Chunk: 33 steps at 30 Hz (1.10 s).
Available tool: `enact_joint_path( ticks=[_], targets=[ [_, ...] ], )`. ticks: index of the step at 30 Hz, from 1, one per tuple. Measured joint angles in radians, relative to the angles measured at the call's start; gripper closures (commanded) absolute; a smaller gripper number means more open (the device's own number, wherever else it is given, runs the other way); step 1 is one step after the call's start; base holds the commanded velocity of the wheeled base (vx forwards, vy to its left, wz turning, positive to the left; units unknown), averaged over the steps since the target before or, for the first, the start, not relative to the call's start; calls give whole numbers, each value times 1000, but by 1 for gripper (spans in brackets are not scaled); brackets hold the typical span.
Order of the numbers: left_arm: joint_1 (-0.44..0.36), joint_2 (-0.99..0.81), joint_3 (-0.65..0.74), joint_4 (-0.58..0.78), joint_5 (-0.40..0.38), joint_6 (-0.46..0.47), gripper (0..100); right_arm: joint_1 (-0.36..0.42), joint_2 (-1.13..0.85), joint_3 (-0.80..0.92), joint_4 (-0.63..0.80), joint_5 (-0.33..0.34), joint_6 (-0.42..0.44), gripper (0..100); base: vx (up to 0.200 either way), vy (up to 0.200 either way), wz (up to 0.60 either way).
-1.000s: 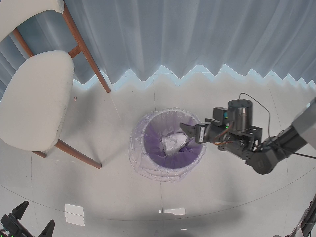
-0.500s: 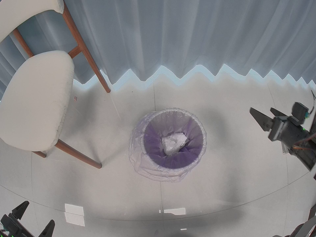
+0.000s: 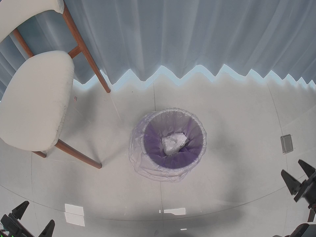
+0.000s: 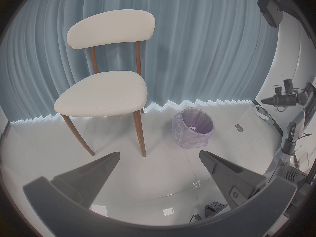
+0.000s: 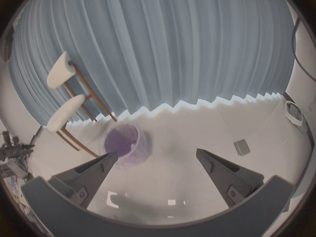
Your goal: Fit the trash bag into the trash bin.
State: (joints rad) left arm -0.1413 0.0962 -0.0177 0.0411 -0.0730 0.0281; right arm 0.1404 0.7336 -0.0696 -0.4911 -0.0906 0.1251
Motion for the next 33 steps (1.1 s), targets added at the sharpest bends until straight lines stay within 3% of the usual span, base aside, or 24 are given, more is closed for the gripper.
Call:
enact_joint_path(
  ticks=[7, 11, 17, 24, 33],
  targets=[
    [0, 0, 0, 0, 0, -1, 0, -19, -329, 27, 400, -5, -30, 0, 0, 0, 0],
    [0, 0, 0, -1, 0, -1, 0, -27, -474, 31, 533, 1, -47, 0, 0, 0, 0],
    [0, 1, 0, -1, 1, -2, 0, -56, -581, 47, 522, 60, -94, 0, 0, 0, 0],
    [0, 1, 0, -1, 1, -2, 0, -173, -636, 52, 495, 80, -114, 0, 0, 0, 0],
    [0, 1, 0, -1, 1, -1, 0, -137, -700, 52, 491, 93, -129, 0, 0, 0, 0]
  ],
)
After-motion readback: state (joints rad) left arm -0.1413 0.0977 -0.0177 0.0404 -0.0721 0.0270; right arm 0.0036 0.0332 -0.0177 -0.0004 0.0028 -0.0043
